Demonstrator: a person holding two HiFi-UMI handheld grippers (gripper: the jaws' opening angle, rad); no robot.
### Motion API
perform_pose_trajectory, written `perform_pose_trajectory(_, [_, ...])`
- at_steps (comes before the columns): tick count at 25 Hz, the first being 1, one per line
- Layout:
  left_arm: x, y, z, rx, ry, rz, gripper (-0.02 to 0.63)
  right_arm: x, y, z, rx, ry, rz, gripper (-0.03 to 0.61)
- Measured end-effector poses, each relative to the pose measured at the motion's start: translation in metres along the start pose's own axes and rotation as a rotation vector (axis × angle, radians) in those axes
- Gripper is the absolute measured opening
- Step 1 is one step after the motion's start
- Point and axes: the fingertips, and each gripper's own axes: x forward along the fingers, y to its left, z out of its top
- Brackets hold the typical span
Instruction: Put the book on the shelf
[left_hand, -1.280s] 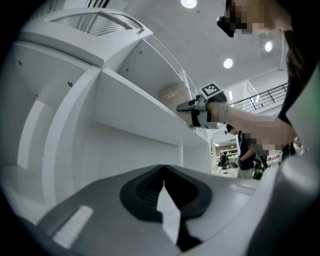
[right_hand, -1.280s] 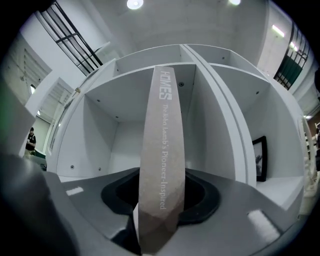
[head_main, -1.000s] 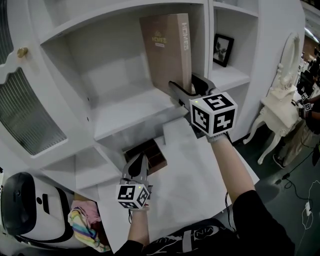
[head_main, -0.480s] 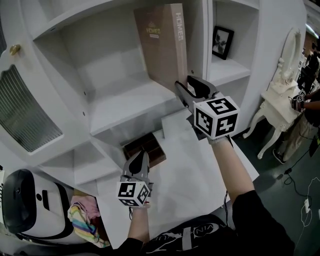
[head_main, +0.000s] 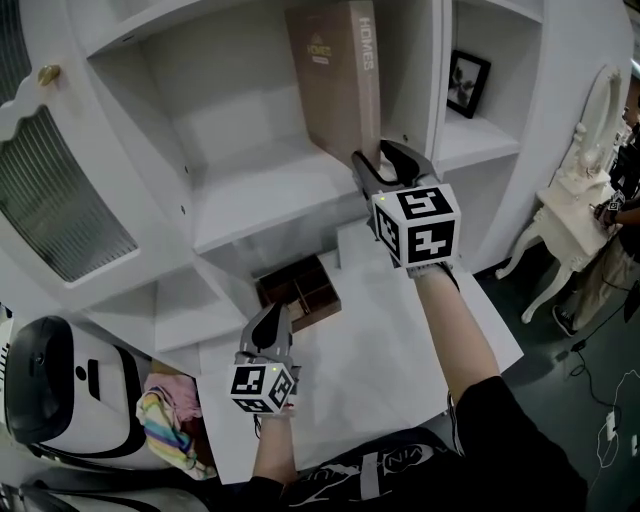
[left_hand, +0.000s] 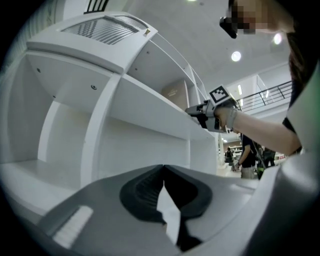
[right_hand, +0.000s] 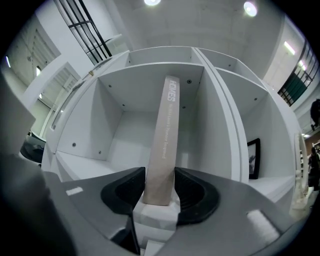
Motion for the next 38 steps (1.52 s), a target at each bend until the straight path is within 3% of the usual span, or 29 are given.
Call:
perform_pose_trajectory(12, [-0.008, 0.003, -0.007, 0.017, 0.032, 0.008, 0.0, -0.033, 0.007, -0.013, 0.042, -0.049, 0.066, 0.2])
perform_pose_trajectory(21, [-0.016, 0.007, 0.0, 0.056, 0.024, 0.022, 0.0, -0.071, 0.021, -0.021, 0.103, -0.127, 0.147, 0.073])
perform_pose_trajectory(27, [-0.021, 0.013, 0.003, 0.074, 0.012, 0.048, 0.0, -0.087, 0.035, -0.05, 0.132, -0.106, 0.213, 0.023])
perform_pose_trajectory(38, [-0.033, 0.029, 0.004, 0.099, -0.002, 0.112, 0.0, -0.112, 0.058, -0.13, 0.155, -0.004, 0.29, 0.009])
